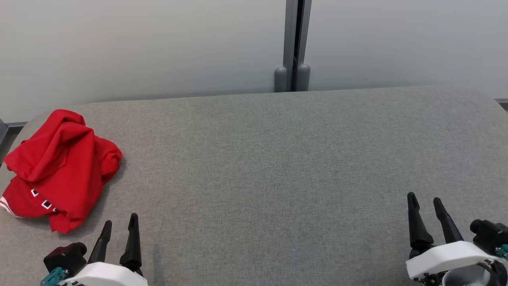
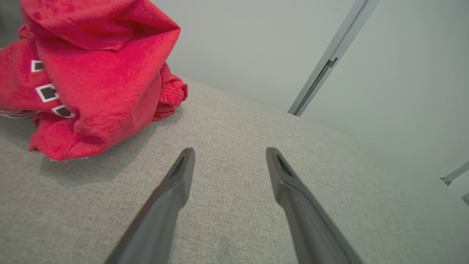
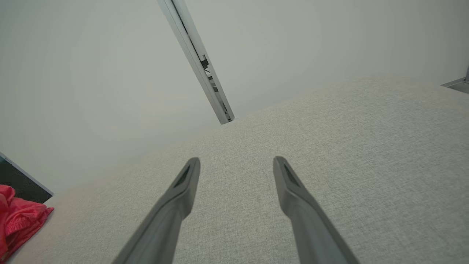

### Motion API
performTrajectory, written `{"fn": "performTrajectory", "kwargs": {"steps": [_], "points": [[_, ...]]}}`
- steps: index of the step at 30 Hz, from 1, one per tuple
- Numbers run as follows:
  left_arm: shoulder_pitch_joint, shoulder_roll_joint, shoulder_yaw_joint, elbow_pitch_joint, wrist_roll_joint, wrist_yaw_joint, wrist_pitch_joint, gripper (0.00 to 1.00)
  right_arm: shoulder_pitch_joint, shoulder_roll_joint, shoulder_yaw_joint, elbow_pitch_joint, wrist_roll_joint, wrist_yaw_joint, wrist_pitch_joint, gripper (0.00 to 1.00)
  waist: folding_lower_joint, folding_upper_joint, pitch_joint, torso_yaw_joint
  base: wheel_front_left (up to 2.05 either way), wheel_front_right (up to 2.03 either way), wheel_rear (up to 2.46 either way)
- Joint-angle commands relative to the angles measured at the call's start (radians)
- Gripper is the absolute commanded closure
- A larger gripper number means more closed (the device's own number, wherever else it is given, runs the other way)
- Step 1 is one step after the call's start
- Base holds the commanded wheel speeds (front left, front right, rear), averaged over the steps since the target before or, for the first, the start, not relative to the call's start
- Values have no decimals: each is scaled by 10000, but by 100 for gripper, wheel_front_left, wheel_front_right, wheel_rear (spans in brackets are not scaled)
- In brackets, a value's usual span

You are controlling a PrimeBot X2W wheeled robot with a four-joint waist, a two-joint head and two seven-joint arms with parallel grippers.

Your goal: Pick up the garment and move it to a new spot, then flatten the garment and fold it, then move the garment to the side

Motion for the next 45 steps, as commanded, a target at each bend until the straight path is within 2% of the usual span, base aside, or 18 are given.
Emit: {"fn": "performTrajectory", "kwargs": {"steps": [1, 25, 45], "points": [[-128, 77, 5, -10, 231, 21, -72, 0, -17, -93, -23, -5, -236, 18, -95, 0, 0, 0, 1, -1, 0, 0, 0], [-88, 69, 21, 94, 2272, 93, -599, 0, -142, -125, 102, 307, -2635, 20, -629, 0, 0, 0, 154, 23, 0, 0, 0], [-91, 68, 135, 291, 3561, 151, -950, 0, -130, -147, 55, 395, -4051, 22, -968, 0, 0, 0, 188, 66, 0, 0, 0]]}}
